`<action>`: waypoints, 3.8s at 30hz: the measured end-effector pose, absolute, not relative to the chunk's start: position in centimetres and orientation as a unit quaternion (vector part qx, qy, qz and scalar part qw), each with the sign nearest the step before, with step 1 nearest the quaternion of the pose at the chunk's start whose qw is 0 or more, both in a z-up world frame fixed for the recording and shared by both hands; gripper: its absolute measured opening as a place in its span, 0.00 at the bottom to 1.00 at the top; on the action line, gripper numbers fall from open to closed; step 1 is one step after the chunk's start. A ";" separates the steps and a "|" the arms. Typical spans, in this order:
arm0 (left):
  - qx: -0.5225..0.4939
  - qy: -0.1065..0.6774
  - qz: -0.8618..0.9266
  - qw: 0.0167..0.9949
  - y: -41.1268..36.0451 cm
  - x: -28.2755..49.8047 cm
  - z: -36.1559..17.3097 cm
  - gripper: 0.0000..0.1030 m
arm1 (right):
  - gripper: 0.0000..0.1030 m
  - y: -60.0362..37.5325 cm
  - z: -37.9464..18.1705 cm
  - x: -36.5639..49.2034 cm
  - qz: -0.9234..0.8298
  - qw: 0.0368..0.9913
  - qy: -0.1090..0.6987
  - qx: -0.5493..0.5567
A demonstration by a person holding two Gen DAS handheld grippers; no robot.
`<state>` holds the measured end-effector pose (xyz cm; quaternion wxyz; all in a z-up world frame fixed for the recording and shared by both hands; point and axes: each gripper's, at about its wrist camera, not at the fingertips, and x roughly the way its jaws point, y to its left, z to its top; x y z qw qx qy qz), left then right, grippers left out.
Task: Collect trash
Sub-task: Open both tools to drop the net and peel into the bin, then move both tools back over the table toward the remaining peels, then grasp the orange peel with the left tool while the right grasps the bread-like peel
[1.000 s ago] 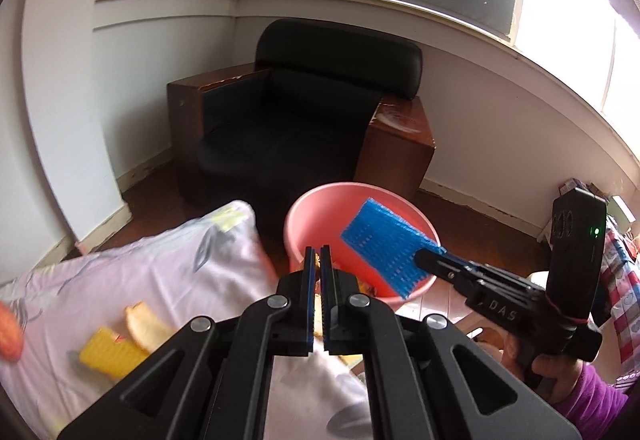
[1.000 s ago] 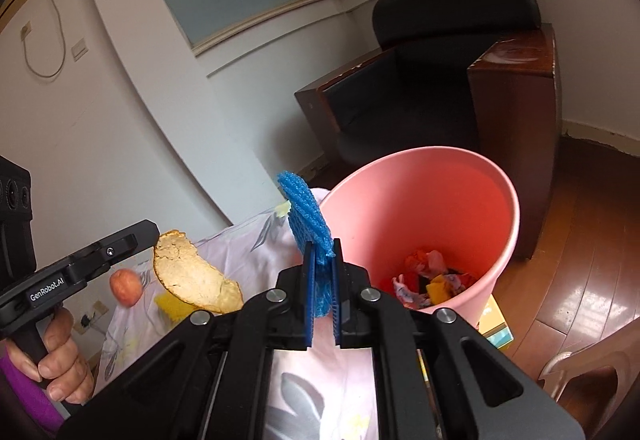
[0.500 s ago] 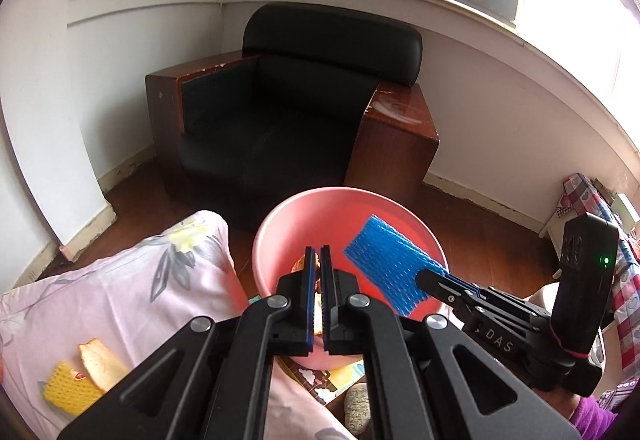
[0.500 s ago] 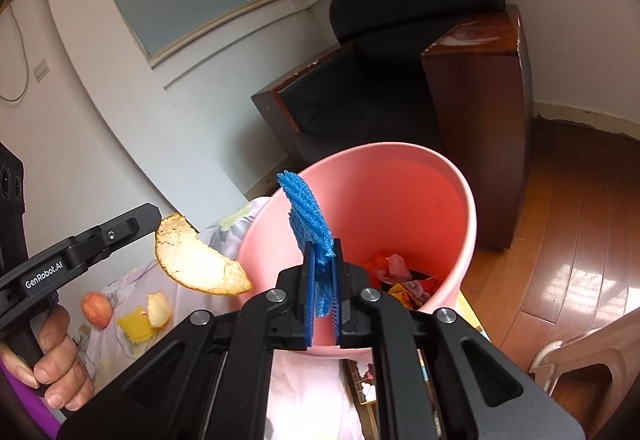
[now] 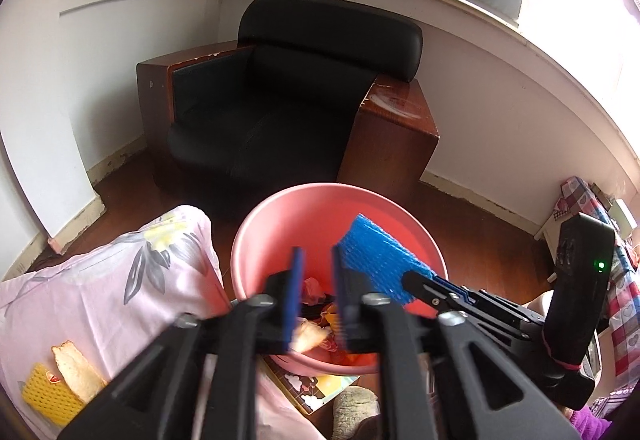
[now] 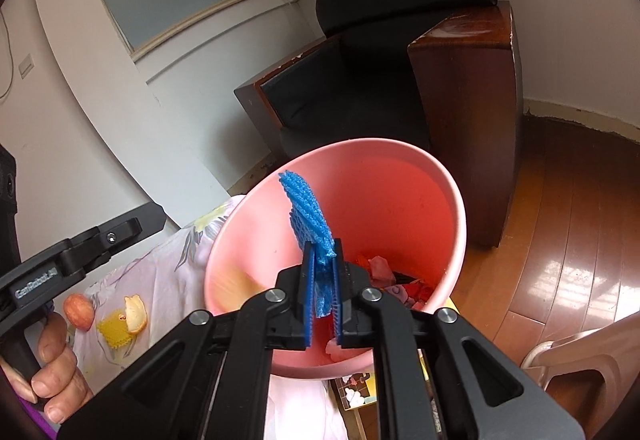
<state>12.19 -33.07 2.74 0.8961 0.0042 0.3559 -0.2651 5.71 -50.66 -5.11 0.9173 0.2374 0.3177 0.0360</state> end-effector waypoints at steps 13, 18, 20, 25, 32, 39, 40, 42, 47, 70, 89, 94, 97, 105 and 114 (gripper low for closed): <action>0.001 0.344 -0.254 0.904 -31.4 11.0 3.5 0.55 | 0.45 -51.2 -4.4 4.1 0.029 0.921 0.297 0.251; 0.003 0.344 -0.251 0.905 -30.1 9.8 3.8 0.58 | 0.45 -50.8 -3.6 3.0 0.031 0.926 0.285 0.246; 0.004 0.344 -0.248 0.906 -29.5 9.2 3.9 0.59 | 0.45 -50.6 -3.4 2.6 0.034 0.927 0.280 0.246; -0.001 0.346 -0.238 0.907 -27.3 7.4 4.2 0.59 | 0.45 -49.4 -2.9 1.1 0.054 0.927 0.275 0.249; -0.008 0.352 -0.226 0.909 -24.0 4.4 4.1 0.59 | 0.45 -46.5 -3.1 -0.5 0.084 0.922 0.290 0.241; -0.017 0.371 -0.203 0.906 -20.3 1.8 3.0 0.59 | 0.45 -42.6 -3.8 -1.8 0.127 0.913 0.316 0.223; -0.020 0.374 -0.198 0.906 -19.7 1.5 2.8 0.59 | 0.45 -42.0 -3.9 -1.9 0.134 0.911 0.320 0.221; -0.027 0.379 -0.189 0.905 -18.5 0.9 2.3 0.59 | 0.45 -41.0 -4.1 -2.2 0.145 0.909 0.326 0.214; -0.045 0.395 -0.158 0.904 -15.4 0.0 0.9 0.59 | 0.45 -38.9 -3.9 -2.3 0.166 0.907 0.334 0.194; -0.118 0.426 -0.040 0.896 -5.3 0.0 -3.6 0.59 | 0.45 -36.7 -2.0 0.6 0.180 0.912 0.317 0.188; -0.283 0.476 -0.024 0.832 -3.0 9.5 -7.2 0.09 | 0.45 -27.8 -3.6 4.2 0.255 0.889 0.371 0.088; -0.293 0.459 -0.027 0.838 -1.4 8.8 -6.9 0.08 | 0.45 -24.6 -4.6 5.3 0.274 0.880 0.387 0.020; -0.288 0.445 -0.028 0.847 -0.5 8.4 -6.0 0.08 | 0.45 -22.9 -5.0 5.5 0.272 0.884 0.377 -0.045; -0.291 0.426 -0.041 0.855 1.0 7.1 -4.7 0.08 | 0.45 -20.8 -6.0 7.2 0.285 0.876 0.375 -0.107; -0.300 0.428 -0.044 0.851 1.5 6.7 -4.7 0.08 | 0.25 -21.0 -7.1 8.9 0.279 0.865 0.407 -0.095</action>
